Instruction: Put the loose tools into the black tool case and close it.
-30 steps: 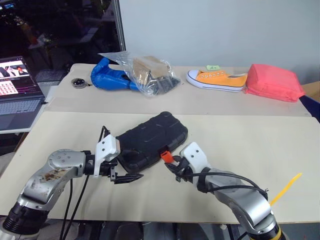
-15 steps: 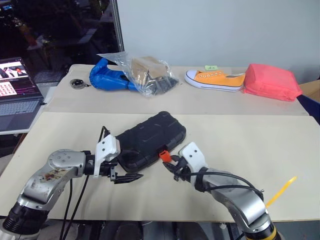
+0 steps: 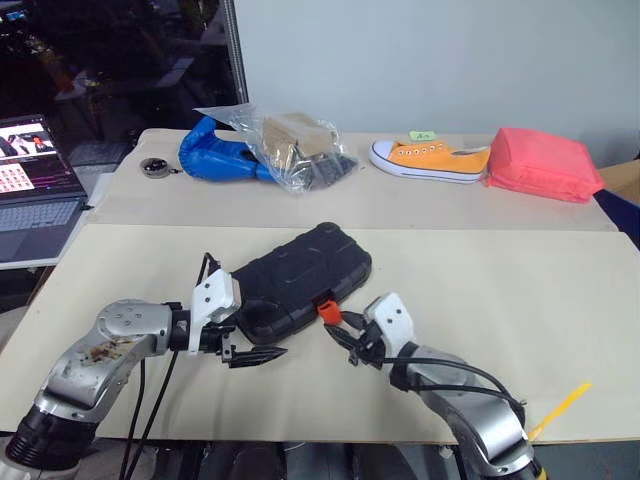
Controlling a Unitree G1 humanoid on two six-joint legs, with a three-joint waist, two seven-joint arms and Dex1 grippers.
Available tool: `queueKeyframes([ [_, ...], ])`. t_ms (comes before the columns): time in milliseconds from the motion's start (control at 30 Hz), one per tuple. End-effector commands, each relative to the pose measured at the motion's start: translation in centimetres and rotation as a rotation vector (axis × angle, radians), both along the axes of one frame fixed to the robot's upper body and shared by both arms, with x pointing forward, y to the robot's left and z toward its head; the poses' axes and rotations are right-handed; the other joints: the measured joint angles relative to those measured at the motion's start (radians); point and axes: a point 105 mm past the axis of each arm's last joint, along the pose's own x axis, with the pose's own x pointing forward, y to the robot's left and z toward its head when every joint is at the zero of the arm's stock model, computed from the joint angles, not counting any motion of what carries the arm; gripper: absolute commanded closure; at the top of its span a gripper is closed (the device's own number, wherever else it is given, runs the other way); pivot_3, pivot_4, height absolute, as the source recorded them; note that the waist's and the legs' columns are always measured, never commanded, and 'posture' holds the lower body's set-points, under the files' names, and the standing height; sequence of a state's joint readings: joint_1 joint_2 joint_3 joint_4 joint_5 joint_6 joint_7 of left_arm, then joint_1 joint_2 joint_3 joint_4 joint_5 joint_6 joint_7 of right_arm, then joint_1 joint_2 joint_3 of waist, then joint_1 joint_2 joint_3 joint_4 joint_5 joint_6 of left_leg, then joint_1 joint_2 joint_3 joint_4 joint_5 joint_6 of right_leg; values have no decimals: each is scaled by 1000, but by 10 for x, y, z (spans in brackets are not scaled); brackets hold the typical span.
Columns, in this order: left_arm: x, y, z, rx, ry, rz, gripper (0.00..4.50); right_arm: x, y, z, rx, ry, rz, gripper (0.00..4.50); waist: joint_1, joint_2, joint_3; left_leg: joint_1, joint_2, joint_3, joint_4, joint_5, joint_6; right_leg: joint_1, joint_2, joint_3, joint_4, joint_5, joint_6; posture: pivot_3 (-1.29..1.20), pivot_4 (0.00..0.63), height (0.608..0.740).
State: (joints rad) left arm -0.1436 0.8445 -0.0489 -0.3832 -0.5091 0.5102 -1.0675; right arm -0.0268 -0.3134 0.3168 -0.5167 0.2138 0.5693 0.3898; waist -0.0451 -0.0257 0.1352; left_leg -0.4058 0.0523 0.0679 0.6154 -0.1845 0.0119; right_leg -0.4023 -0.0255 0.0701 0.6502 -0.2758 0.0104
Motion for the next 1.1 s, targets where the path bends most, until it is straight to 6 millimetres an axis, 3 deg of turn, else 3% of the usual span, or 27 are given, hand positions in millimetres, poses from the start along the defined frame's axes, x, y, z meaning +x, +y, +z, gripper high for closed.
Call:
queueKeyframes([
  [33,-3,1,-8,21,39,11,0,1,4,32,76,-140,10,3330,1,0,0,0,0,0,0,0,0,0,0,0,0,0,0,0,150,740],
  [300,-3,-1,-10,17,47,16,0,8,13,16,9,-58,53,3330,-1,0,0,0,0,0,0,0,0,0,0,0,0,1,-1,0,150,740],
  [367,-4,-2,-10,15,49,15,0,7,15,14,-1,-51,76,2324,-1,0,0,1,0,0,0,0,0,0,0,0,1,1,-1,0,150,740],
  [500,-2,-2,-11,10,49,22,0,2,4,17,-7,-25,73,1064,3,0,0,2,0,0,0,0,0,0,0,0,4,0,-2,0,150,740],
  [767,-1,-1,-12,6,48,31,0,-9,-30,24,3,54,32,1064,5,0,0,2,-1,0,0,0,0,1,-2,0,5,-1,-1,0,150,740],
  [900,0,-2,-13,5,46,33,0,-8,-29,20,6,94,50,2043,2,0,0,3,-1,0,0,0,0,1,-1,1,6,-1,-1,0,150,740],
  [1100,-1,-1,-14,6,48,35,0,8,-7,12,-23,104,76,4168,0,0,0,4,-1,-1,0,0,0,1,0,2,6,-3,2,0,150,740],
])
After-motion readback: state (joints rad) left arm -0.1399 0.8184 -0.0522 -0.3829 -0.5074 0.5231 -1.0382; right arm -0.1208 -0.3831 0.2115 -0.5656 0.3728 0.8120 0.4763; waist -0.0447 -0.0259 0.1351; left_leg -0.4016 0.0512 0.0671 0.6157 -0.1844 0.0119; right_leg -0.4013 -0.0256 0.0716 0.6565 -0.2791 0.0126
